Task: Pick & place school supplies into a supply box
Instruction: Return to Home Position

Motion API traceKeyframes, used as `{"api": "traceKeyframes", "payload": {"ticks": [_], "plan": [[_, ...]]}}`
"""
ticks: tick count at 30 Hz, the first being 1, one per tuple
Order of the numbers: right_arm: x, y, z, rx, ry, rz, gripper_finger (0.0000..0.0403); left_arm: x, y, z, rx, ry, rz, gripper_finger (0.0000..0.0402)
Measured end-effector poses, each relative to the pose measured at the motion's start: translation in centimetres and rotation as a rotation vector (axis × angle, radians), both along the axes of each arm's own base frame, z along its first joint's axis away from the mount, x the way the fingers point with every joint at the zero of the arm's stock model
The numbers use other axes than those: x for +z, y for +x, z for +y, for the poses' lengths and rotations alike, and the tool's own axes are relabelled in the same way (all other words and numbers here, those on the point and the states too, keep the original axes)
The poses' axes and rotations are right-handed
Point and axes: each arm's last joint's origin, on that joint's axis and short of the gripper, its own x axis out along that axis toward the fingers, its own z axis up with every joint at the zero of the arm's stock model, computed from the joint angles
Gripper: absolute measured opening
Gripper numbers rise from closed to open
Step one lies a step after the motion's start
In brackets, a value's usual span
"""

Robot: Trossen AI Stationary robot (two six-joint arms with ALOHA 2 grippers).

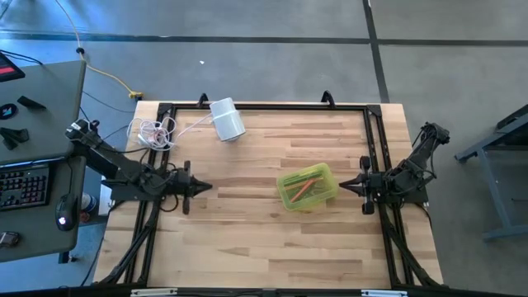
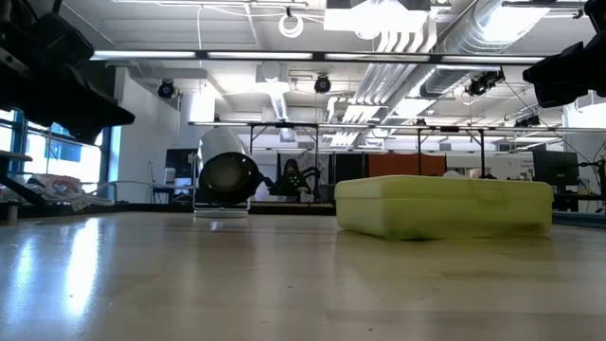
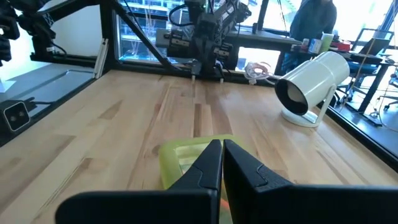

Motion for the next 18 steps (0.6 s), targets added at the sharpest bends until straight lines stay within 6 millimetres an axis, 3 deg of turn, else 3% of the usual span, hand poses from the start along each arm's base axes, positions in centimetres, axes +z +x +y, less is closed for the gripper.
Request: {"api": "traceKeyframes", "payload": {"ticks": [6, 12, 18], "plan": [[0.0, 0.0, 0.0, 0.0, 0.0, 0.0, 0.0, 0.45, 0.11, -0.28, -0.074, -0.039, -0.036, 0.0028], [0.01, 0.0, 0.0, 0.0, 0.001, 0.0, 0.0, 0.58, 0.14, -0.22, -0.073, 0.081, -0.044, 0.0028], [0.01, 0.0, 0.0, 0.0, 0.001, 0.0, 0.0, 0.58, 0.14, -0.22, -0.073, 0.081, -0.045, 0.0028]]}}
